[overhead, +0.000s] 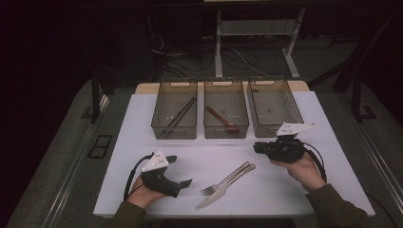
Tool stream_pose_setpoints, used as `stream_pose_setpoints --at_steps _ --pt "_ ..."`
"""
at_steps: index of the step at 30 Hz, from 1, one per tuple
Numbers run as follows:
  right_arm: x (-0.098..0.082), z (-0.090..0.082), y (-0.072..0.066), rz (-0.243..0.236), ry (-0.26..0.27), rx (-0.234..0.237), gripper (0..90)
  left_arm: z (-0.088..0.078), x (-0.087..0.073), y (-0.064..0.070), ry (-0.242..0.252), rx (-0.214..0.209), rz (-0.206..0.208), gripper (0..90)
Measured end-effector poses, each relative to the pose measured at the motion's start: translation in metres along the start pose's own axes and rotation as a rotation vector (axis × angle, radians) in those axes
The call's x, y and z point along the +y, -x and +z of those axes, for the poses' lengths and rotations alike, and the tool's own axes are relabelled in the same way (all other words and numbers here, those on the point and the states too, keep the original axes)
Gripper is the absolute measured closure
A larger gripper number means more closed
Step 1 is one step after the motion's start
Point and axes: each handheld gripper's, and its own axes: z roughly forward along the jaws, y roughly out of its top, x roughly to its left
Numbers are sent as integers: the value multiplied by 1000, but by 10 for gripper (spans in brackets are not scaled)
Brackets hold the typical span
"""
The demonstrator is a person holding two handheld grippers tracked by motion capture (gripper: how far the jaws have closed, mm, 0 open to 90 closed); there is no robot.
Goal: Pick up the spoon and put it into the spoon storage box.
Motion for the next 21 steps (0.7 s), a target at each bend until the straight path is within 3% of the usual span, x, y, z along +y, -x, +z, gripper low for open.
stream_pose_setpoints --at_steps 6,21 --pt "-11 0 -5 -14 -26 14 884 0 0 0 -1 1 1 0" --pt "-19 26 -18 -80 -126 58 888 0 -1 1 -4 2 2 0"
